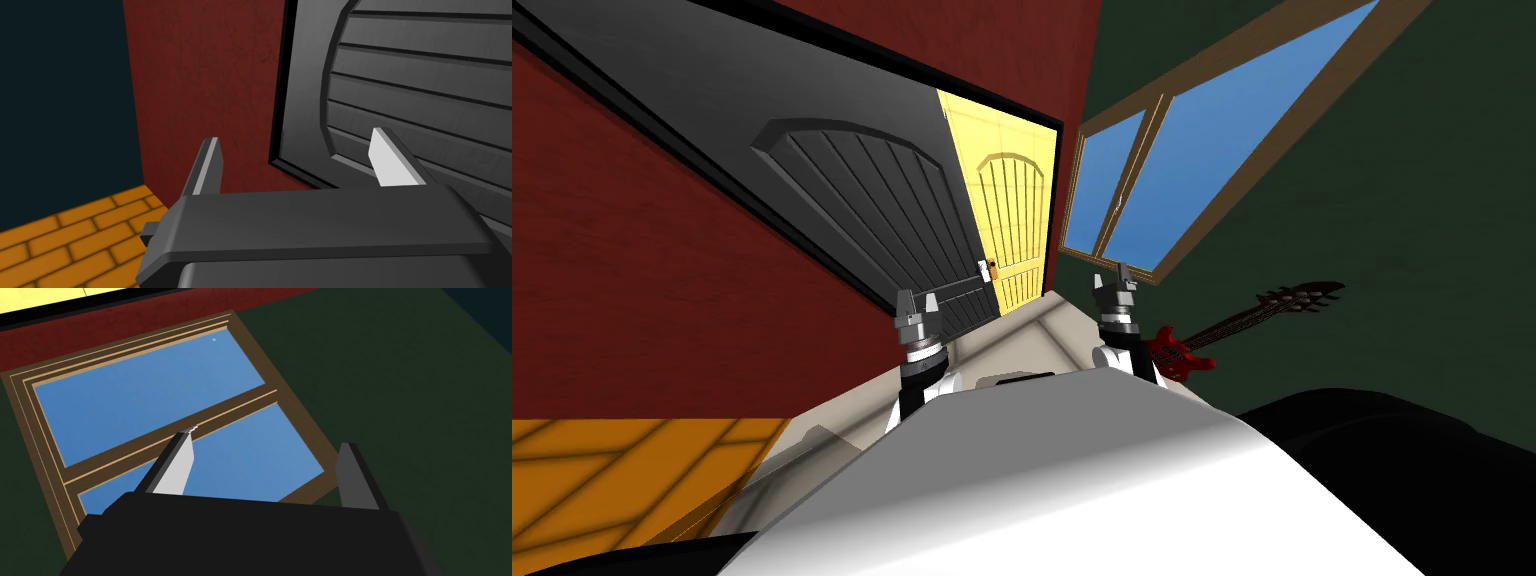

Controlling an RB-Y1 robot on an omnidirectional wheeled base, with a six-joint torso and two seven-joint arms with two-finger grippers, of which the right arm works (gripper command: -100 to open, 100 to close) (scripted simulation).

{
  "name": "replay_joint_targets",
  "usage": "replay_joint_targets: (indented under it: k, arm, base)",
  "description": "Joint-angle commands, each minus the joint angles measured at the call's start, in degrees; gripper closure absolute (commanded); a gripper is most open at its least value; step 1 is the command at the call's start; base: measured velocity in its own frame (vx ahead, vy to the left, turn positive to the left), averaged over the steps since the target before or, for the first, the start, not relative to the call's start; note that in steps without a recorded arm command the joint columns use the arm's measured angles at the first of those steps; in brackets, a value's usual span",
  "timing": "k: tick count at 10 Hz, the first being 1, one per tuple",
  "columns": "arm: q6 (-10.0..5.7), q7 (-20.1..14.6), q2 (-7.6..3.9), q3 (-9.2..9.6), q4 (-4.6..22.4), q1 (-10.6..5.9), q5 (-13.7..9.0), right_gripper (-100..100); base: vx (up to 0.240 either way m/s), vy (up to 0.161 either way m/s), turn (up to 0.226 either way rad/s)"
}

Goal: Pull the door open

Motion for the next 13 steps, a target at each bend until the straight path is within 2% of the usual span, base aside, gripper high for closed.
replay_joint_targets:
  k: [1,13]
  arm:
    - [0.01,-0.2,-0.65,0.09,1.6,-0.69,0.0,-100]
    - [0.06,-1.7,-5.58,0.88,16.1,-6.83,0.0,-100]
  base:
    - [0.04,0.041,0.074]
    - [0.098,0.039,0.083]
